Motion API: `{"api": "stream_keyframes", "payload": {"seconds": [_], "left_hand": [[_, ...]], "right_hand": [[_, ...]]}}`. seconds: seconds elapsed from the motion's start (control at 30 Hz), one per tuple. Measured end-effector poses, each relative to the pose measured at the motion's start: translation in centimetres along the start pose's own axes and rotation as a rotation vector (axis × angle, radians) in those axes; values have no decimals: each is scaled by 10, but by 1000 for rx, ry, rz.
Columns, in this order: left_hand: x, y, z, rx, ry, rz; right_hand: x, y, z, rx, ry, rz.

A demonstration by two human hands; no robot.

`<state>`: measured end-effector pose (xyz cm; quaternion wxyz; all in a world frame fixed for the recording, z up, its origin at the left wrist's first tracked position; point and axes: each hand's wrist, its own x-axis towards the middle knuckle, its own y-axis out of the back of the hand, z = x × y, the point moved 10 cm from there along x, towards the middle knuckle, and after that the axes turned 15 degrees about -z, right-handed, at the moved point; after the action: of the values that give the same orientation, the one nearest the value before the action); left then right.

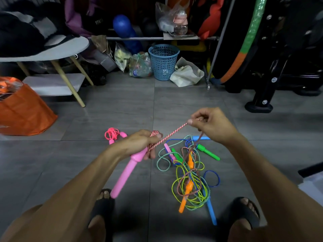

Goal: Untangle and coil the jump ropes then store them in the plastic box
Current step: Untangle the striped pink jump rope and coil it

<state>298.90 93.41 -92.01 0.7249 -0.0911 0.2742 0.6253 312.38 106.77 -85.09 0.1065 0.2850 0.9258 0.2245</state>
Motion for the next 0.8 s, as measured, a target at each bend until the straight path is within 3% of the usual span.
{"api": "stream_keyframes", "payload": {"seconds": [0.23,0.33,0.47,0.57,0.67,0.73,0.8], "left_hand": [[-5,-19,16,-346,-195,-248],[-10,-1,20,-680,-311,-187],[-20,34,22,-1019,-516,-35],[-21,50,9,-1210,-567,88],[-18,55,-6,-1282,-508,200],[-15,51,-11,-1222,-415,224],[-11,39,-12,-1173,-337,199]], "right_hand": [[6,4,0,-123,39,151],[12,-2,14,-64,8,74],[15,-17,65,-90,-202,-152],[10,-11,73,-20,-246,-130],[3,13,33,404,-45,54],[0,15,11,600,32,41],[-3,12,13,340,-41,29]]}}
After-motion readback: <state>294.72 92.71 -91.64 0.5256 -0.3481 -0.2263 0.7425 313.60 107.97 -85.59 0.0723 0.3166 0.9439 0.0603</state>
